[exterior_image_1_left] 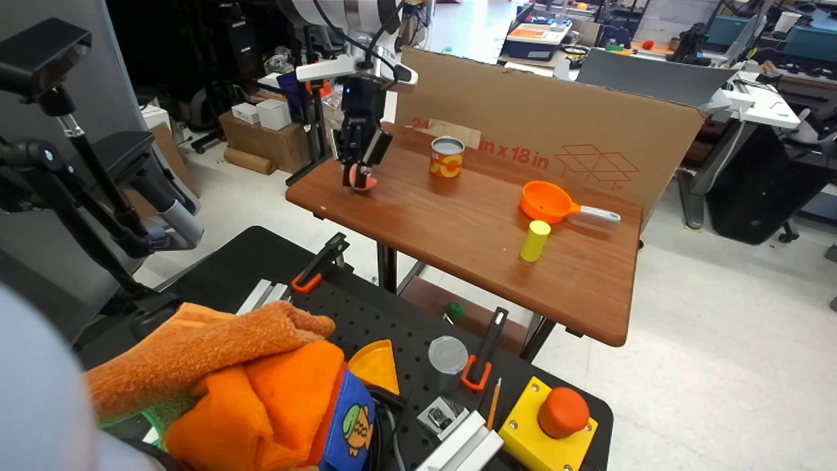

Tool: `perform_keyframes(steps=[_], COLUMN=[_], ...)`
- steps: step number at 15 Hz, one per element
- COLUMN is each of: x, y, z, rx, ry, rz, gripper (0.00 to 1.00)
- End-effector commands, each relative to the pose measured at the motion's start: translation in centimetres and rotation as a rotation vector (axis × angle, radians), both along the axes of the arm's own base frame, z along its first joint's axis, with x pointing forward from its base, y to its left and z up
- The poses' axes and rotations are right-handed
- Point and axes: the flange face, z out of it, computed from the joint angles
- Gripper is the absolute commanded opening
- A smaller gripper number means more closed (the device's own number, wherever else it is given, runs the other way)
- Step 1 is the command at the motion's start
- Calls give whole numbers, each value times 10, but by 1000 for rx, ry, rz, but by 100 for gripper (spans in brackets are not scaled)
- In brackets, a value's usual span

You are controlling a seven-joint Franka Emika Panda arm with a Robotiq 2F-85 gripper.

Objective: Move the pink doll to the left

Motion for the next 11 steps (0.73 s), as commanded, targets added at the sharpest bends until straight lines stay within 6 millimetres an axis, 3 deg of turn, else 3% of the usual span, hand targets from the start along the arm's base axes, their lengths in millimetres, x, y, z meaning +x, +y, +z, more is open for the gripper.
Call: perform_keyframes(steps=[1, 5, 7, 8, 9, 11], x=[-9, -26, -22, -16, -14, -14], y=[5, 1, -6, 5, 4, 4], z=[47, 115, 152, 120, 135, 136], rx=[18, 93, 116, 89, 94, 95], ry=[84, 184, 123, 145, 123, 123], rz=[104, 217, 187, 190, 189, 189], gripper=[71, 97, 100, 100, 99, 100])
